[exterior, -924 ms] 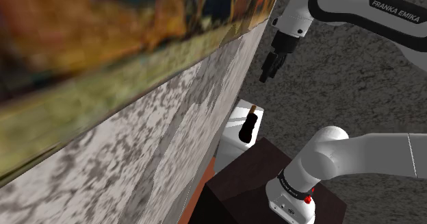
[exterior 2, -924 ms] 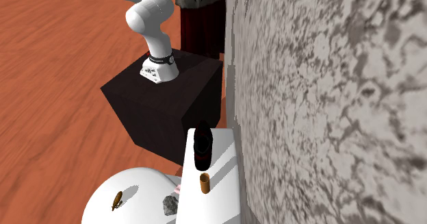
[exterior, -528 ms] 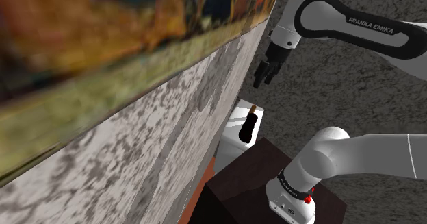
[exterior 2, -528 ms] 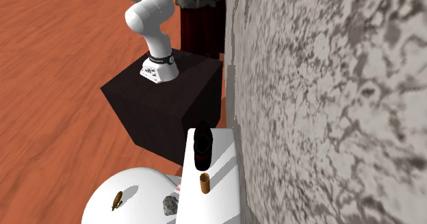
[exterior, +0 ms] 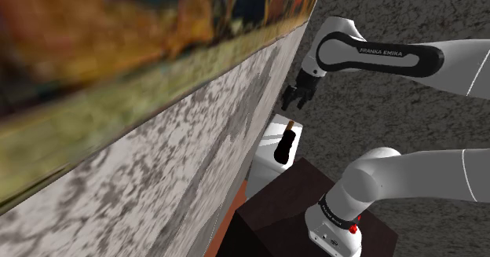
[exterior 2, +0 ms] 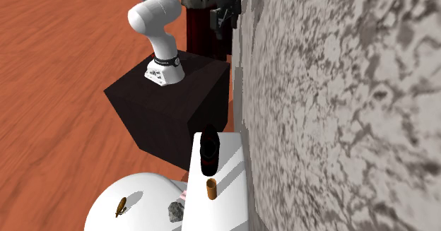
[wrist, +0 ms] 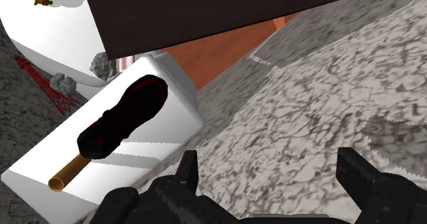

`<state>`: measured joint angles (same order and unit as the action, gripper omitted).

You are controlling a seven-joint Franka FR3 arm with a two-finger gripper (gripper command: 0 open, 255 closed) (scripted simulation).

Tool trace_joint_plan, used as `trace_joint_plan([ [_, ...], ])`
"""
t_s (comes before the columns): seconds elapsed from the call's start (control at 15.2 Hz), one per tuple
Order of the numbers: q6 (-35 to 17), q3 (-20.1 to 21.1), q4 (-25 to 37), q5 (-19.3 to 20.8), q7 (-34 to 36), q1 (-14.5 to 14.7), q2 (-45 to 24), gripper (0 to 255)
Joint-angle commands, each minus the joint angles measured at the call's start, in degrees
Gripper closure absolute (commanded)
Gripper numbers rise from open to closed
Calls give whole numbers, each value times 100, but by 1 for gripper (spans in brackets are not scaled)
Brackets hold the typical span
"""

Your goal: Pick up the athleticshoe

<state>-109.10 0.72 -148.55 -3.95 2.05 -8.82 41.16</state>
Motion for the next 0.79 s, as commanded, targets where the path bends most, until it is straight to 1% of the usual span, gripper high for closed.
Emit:
trace_joint_plan([
  [0.0, -459, -8, -228, 10, 171, -129, -159, 0],
  [0.33, -1612, -127, -655, 85, 475, -502, -750, 0],
  [0.73, -3058, -302, -954, 144, 821, -931, -1737, 0],
])
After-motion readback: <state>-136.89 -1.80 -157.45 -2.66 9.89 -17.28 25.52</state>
